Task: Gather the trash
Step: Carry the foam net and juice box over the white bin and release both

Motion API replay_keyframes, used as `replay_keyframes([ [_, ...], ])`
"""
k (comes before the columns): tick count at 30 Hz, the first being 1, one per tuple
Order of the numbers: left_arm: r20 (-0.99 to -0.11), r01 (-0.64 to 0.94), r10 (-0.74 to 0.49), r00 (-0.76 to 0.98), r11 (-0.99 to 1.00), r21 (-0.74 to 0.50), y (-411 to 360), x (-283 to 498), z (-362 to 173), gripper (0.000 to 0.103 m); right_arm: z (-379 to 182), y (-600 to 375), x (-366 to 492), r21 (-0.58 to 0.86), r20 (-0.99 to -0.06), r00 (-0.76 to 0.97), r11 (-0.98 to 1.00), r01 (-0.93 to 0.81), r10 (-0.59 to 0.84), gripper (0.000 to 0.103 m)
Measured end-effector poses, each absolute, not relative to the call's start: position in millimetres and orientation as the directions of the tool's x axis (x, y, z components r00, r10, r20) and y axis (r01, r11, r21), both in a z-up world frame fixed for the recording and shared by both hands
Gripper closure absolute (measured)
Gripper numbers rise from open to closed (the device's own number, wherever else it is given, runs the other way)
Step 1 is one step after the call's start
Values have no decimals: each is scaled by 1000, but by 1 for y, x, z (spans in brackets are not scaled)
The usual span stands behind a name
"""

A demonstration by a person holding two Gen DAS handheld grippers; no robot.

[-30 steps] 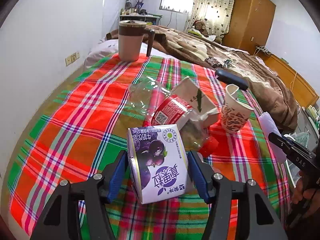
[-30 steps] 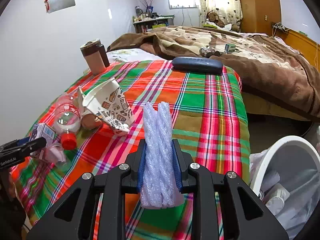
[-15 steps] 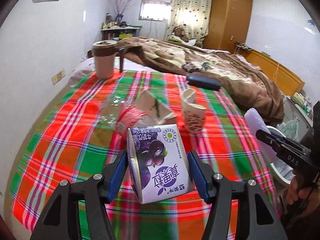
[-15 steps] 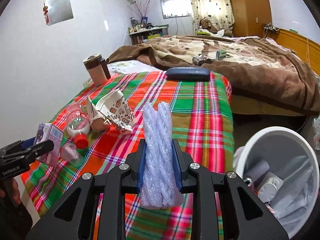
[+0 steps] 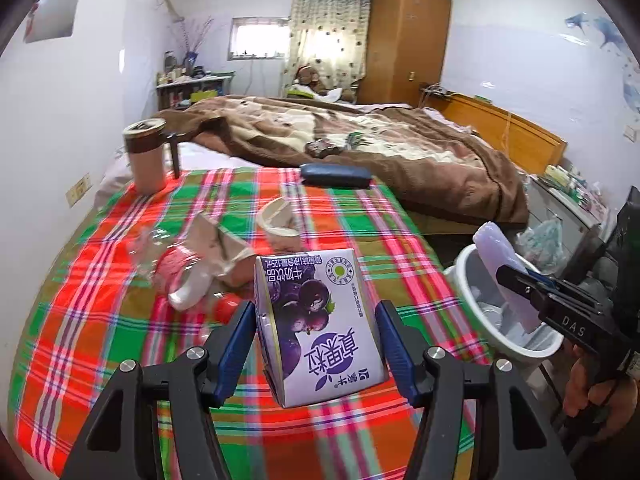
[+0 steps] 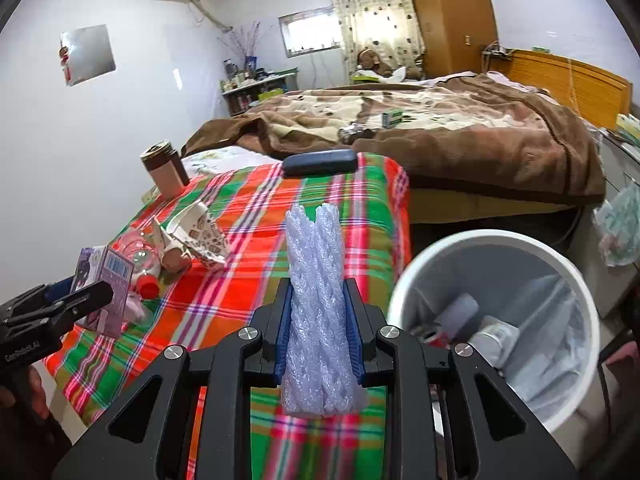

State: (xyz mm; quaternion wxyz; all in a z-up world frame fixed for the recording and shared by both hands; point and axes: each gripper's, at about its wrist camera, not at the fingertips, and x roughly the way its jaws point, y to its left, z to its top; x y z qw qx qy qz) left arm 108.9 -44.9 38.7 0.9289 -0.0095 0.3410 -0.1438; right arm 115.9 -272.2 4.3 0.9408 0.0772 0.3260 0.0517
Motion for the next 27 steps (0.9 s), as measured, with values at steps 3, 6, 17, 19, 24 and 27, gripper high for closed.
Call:
replay_keyframes([
  [3,-624,291,-296,723,950,-114,-60,107,42,42,5,-281,109,179,-602,789,984,-18,124,78],
  [6,-617,333,-327,716,937,-111,-79,105,45,42,7,-292,101,177,-599,795,984,15,95,78],
  [17,-613,463,-414,673,882,-88,-147,101,49,42,8,-332,81,190,-593,805,973,129,9,78],
  [19,-616,478,-427,663,873,-90,-157,101,47,42,5,-341,78,193,-598,801,969,155,-9,78],
  [24,-621,524,-458,636,847,-88,-186,102,45,42,1,-355,76,199,-610,792,959,200,-39,78],
  [27,-629,546,-473,618,833,-90,-202,106,43,41,-1,-363,76,198,-617,784,954,226,-58,78],
])
